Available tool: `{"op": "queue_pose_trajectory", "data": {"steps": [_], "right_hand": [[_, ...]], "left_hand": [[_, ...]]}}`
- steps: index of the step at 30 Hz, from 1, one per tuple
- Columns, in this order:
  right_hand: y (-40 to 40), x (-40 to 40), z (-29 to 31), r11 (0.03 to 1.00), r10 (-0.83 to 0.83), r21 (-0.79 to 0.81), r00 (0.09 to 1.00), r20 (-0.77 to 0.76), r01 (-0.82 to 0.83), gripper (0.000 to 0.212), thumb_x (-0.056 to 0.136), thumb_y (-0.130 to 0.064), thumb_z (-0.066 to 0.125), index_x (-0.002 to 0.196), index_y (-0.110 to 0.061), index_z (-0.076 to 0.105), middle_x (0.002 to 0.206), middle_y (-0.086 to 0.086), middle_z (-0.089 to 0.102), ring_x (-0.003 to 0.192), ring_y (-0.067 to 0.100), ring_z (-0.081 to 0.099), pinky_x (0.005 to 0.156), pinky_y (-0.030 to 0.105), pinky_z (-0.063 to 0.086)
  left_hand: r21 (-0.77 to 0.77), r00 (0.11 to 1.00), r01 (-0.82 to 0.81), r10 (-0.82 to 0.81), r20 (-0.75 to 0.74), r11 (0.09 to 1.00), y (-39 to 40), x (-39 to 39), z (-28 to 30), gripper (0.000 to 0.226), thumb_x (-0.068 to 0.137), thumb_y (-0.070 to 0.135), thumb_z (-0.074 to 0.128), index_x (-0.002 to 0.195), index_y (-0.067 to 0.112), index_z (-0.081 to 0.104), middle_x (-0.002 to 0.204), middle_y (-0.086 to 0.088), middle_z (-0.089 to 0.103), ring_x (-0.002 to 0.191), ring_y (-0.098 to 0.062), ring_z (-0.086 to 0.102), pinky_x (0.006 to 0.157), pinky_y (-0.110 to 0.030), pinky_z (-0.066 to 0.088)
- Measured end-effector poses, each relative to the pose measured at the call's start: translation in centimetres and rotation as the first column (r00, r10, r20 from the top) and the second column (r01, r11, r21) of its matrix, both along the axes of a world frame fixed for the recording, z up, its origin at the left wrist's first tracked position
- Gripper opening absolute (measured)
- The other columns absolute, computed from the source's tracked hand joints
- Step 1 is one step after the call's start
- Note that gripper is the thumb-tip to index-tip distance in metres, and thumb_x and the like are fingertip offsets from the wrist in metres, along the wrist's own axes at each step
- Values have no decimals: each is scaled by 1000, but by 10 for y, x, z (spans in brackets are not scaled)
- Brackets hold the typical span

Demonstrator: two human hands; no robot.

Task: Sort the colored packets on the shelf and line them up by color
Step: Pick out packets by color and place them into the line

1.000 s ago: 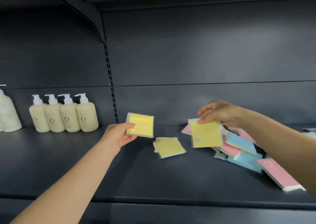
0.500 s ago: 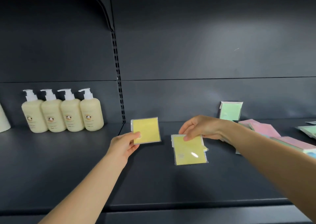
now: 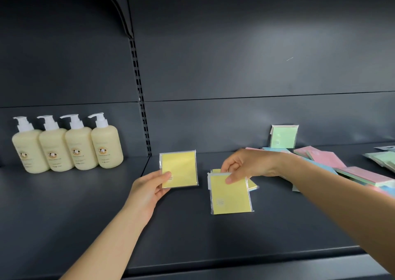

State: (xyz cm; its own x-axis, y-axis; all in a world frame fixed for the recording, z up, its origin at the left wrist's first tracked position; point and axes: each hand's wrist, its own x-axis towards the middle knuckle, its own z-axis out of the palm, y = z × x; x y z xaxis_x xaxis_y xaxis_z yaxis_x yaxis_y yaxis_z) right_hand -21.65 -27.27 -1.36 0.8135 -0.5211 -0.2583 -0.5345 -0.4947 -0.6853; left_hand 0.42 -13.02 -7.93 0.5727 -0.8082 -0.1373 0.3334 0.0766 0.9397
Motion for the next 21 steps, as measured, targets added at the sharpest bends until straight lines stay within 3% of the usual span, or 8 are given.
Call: {"op": "queue_pose_trajectory", "data": {"steps": [3,6,11,14,16,21], "right_hand": [[1,1,-1,999,-47,10,998,36,47,16,78,-18,76,92,-21,70,82,-10,72,77,1,64,86,27,46],[4,0,1,994,-50,98,995,92,41,22,76,-7,76,97,-10,71,97,7,73,86,11,68,93,29,49],[16,-2,-4,996,-85,-6,947,309,92,20,72,-2,78,85,-16,72,85,0,71,77,6,64,77,15,50],[16,-4,-17,986,-121,-73,936,331,153,18,72,-11,80,86,-19,72,82,-10,70,69,-5,59,64,3,41],[12,-4,-24,973,-147,-124,934,325,197,19,72,-18,80,89,-22,72,84,-12,70,62,-8,56,57,3,38],[5,-1,-29,937,-184,-226,926,330,267,37,71,-21,82,104,-21,66,92,-11,65,90,4,61,85,14,48]], "left_hand": [[0,1000,-7,7,-5,1000,0,-1,1,21,83,1,65,104,4,61,100,-12,69,93,-20,65,81,-31,48],[-3,1000,-3,3,-14,1000,1,-1,2,16,84,0,64,100,4,63,98,-11,70,91,-21,66,81,-30,47],[-16,1000,-9,8,-24,1000,2,0,3,16,85,0,63,101,3,64,97,-11,70,90,-20,66,77,-28,48],[-27,999,-22,21,-36,999,2,-1,4,14,85,-1,62,98,3,64,96,-11,70,88,-19,65,74,-26,49],[-38,999,-26,25,-42,999,2,-3,5,11,86,-1,61,95,4,64,93,-10,70,86,-18,65,72,-26,48],[-100,994,-2,-9,-105,995,5,-12,9,11,87,1,58,96,2,64,94,-10,71,86,-17,67,75,-25,48]]}}
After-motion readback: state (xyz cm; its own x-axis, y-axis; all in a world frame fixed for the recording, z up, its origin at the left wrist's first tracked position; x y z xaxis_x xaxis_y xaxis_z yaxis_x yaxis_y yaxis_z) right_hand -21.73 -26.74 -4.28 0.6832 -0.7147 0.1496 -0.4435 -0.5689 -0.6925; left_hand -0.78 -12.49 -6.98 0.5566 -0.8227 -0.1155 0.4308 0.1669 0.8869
